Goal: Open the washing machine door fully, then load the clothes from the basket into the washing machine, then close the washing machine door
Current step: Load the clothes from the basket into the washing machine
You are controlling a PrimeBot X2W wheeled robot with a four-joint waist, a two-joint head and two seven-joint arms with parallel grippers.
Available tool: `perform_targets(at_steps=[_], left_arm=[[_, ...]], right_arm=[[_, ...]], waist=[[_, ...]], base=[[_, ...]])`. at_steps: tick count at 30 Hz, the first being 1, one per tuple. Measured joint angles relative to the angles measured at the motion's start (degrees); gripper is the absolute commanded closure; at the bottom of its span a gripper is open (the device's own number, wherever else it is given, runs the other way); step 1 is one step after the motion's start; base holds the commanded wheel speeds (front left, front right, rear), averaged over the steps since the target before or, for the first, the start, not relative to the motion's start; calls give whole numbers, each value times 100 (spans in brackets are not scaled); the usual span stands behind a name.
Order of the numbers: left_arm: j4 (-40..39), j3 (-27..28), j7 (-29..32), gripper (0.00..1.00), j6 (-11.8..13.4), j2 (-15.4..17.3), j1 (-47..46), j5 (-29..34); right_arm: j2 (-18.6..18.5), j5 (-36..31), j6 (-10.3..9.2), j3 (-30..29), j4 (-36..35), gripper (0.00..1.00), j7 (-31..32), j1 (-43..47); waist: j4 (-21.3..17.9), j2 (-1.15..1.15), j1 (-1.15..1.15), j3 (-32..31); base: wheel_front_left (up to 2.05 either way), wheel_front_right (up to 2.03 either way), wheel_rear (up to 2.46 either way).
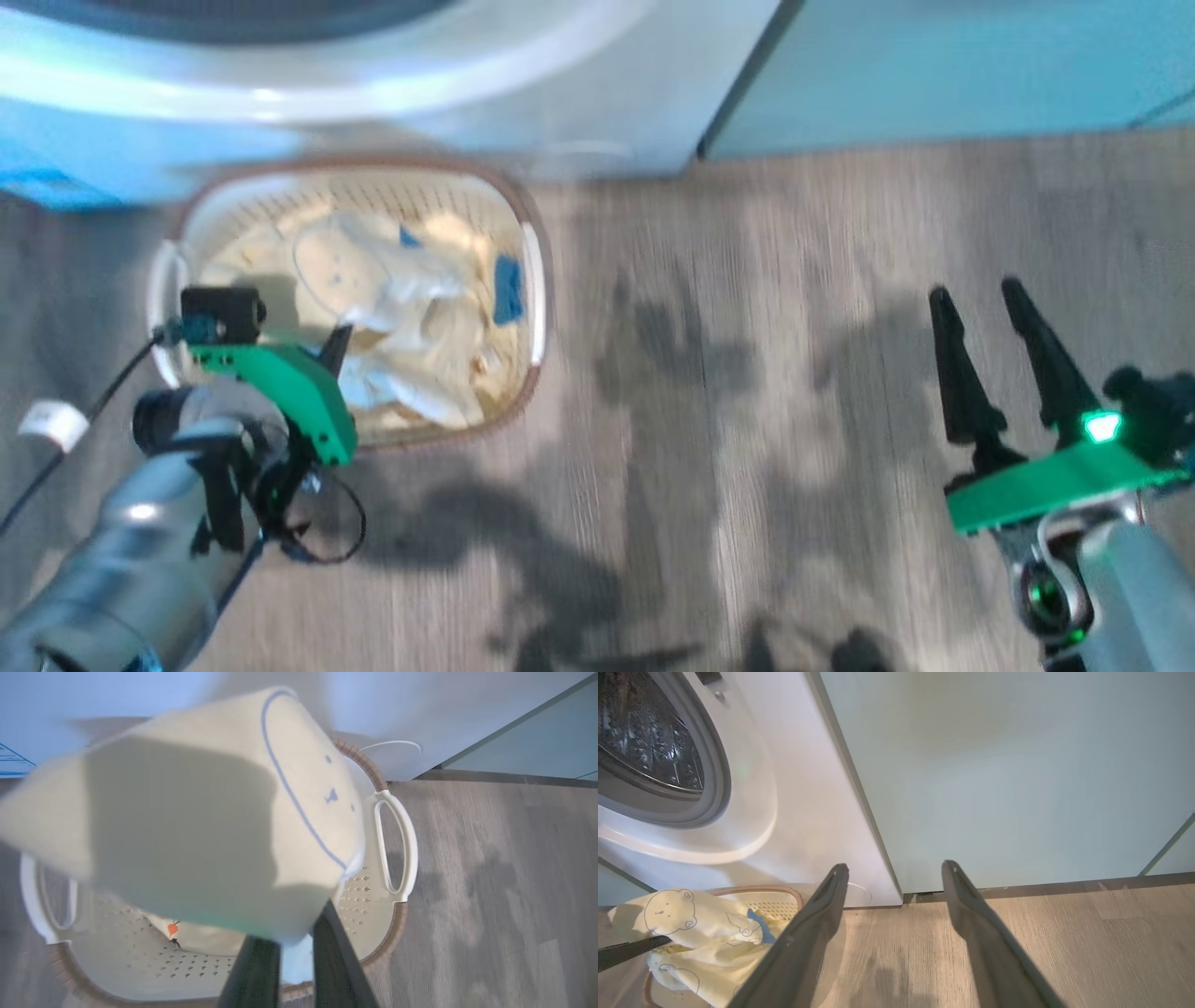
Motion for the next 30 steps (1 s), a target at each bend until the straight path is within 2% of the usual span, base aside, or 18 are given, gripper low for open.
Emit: perform_targets(at_steps=[4, 12, 17, 22, 30], left_arm=[[-168, 238, -32, 100, 0, 71, 283, 149], [-975, 1934, -47, 100, 27, 172, 1081, 1351], [-1630, 2763, -46, 100, 118, 138, 1842, 2138], [-2170, 3318, -46, 100, 138, 16, 2482, 2661], [-2670, 4070, -47, 100, 163, -65, 3142, 3059]], right_arm=[[-29, 116, 0, -134, 30, 0, 0, 320], [-111, 185, 0, -244, 104, 0, 0, 887], [-135, 187, 0, -353, 132, 0, 0, 1110], [-143, 186, 0, -456, 123, 0, 0, 1337], [-157, 167, 0, -622, 49, 0, 0, 1602]], waist=[[83, 0, 0, -532], [247, 0, 0, -1515], [357, 0, 0, -2031], [481, 0, 0, -2465], [666, 0, 0, -2943]], base=[[0, 0, 0], [0, 0, 0], [0, 0, 0], [0, 0, 0], [0, 0, 0]])
